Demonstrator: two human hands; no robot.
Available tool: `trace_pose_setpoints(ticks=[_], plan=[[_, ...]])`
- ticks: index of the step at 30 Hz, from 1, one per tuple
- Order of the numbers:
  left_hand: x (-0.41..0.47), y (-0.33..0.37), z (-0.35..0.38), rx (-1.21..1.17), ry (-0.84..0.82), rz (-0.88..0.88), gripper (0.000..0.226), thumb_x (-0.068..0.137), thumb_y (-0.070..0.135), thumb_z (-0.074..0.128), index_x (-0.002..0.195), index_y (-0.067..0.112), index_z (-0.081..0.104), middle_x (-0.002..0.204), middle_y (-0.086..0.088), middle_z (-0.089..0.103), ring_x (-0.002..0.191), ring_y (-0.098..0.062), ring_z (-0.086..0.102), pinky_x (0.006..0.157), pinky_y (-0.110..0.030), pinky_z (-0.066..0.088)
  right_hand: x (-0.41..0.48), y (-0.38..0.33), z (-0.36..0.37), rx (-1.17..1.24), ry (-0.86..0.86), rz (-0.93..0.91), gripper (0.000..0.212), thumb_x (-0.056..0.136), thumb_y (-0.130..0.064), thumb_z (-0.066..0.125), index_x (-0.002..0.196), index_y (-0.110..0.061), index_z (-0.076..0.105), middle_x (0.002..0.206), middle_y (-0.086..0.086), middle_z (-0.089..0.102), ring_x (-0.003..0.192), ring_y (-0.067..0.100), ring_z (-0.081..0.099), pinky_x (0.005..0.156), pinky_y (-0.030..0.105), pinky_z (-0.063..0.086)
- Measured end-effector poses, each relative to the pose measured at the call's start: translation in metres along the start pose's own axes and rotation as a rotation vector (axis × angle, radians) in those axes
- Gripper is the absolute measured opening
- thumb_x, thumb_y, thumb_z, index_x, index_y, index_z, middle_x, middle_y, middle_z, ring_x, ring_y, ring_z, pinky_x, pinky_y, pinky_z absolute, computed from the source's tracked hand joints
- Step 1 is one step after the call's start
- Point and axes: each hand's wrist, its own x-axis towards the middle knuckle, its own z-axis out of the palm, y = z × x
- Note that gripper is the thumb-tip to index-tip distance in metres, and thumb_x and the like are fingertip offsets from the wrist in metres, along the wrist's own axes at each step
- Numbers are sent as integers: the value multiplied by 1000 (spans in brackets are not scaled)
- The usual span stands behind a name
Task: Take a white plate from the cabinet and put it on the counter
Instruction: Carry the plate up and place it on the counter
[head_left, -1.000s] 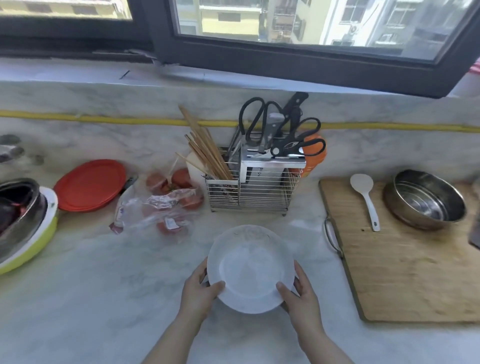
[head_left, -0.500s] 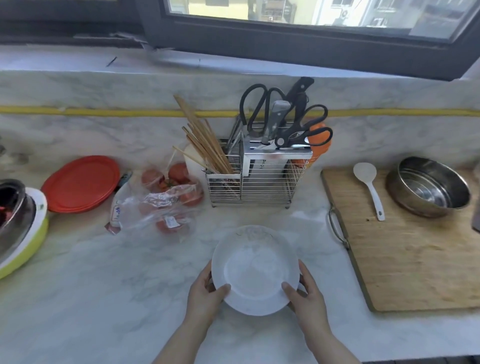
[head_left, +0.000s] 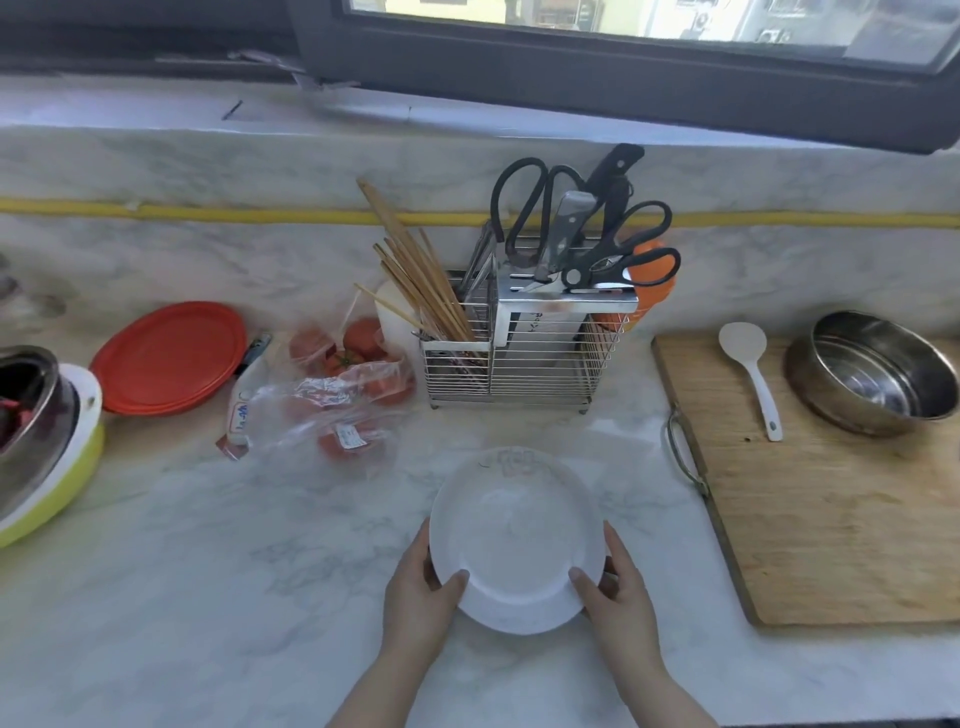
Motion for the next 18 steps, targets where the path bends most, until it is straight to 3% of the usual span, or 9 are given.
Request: trace_pose_setpoints(ticks=[3, 7, 10, 13, 18], plan=[[-3, 2, 3, 84, 11, 30, 70, 76, 10, 68, 130, 47, 42, 122, 17, 58, 111, -7, 55, 91, -31, 48, 1, 0, -1, -57, 6, -34, 57, 85, -8, 62, 133, -33, 46, 109, -5, 66, 91, 3, 62, 74, 21, 51], [-5, 3, 5, 158, 20, 46, 70, 77, 10, 67, 138, 33, 41, 132, 6, 55, 120, -16, 51, 101, -44, 44, 2, 0, -3, -83, 5, -18, 59, 84, -11, 63, 133, -36, 44, 113, -1, 63, 99, 11, 61, 82, 32, 53], [-5, 6, 5, 234, 26, 58, 69, 76, 13, 66, 138, 28, 41, 133, 3, 55, 121, -19, 50, 100, -45, 44, 2, -2, -3, -80, -2, -8, 58, 84, -10, 65, 128, -42, 44, 108, -6, 65, 88, 0, 63, 66, 16, 52], [-2, 11, 3, 313, 10, 67, 67, 75, 15, 67, 136, 28, 43, 127, 3, 58, 119, -19, 51, 95, -41, 46, 2, -3, -4, -70, 2, 24, 59, 83, -9, 65, 130, -38, 43, 107, -8, 64, 86, 0, 63, 62, 12, 50], [0, 12, -4, 333, -34, 86, 62, 73, 21, 70, 129, 33, 48, 117, 5, 60, 112, -15, 52, 86, -33, 45, 4, -3, -7, -88, -15, 70, 62, 84, -13, 65, 138, -30, 39, 108, -2, 63, 93, 11, 62, 75, 27, 53]])
